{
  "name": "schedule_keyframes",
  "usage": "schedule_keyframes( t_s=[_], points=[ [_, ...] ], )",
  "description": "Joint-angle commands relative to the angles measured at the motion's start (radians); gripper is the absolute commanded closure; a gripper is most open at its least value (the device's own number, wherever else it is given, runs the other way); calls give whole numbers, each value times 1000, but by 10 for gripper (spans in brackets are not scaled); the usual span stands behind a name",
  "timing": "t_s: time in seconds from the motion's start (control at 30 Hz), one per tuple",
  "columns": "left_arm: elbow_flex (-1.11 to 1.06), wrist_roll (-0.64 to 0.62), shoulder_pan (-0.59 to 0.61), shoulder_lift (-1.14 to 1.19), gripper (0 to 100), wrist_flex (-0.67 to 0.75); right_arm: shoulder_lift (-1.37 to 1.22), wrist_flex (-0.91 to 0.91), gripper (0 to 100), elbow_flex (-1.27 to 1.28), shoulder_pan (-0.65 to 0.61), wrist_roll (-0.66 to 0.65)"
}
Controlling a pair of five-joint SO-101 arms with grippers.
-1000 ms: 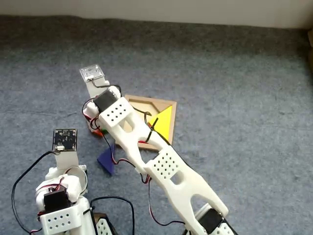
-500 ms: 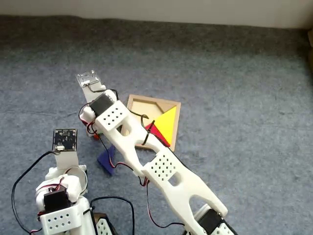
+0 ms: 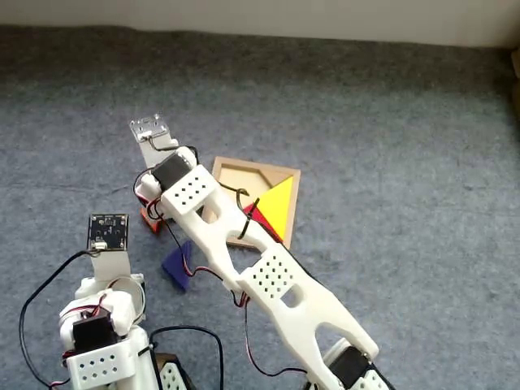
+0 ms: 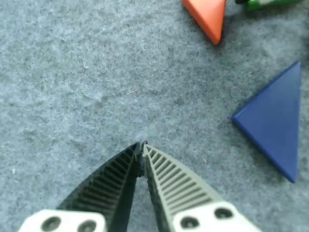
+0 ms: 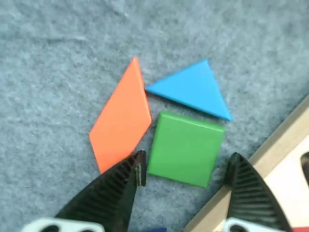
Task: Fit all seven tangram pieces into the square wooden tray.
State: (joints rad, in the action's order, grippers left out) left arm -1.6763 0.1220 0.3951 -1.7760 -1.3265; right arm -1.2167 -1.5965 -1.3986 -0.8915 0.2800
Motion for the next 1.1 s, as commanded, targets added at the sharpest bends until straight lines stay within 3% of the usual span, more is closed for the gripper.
schedule_keyframes(
  t_s=[0.0,0.17,0.37,0.53,0.73,1.07],
  points=[
    [-19,-6,8,-45,993,-5,-5,22,728,22,25,3],
    [-19,-6,8,-45,993,-5,-13,25,742,35,22,3],
    [-19,-6,8,-45,993,-5,-22,35,879,39,21,2],
    [-19,-6,8,-45,993,-5,-16,-8,887,36,24,0],
    [-19,-6,8,-45,993,-5,19,-160,887,-101,15,-130],
    [-19,-6,8,-45,993,-5,39,-170,887,-283,56,-160]
  ],
)
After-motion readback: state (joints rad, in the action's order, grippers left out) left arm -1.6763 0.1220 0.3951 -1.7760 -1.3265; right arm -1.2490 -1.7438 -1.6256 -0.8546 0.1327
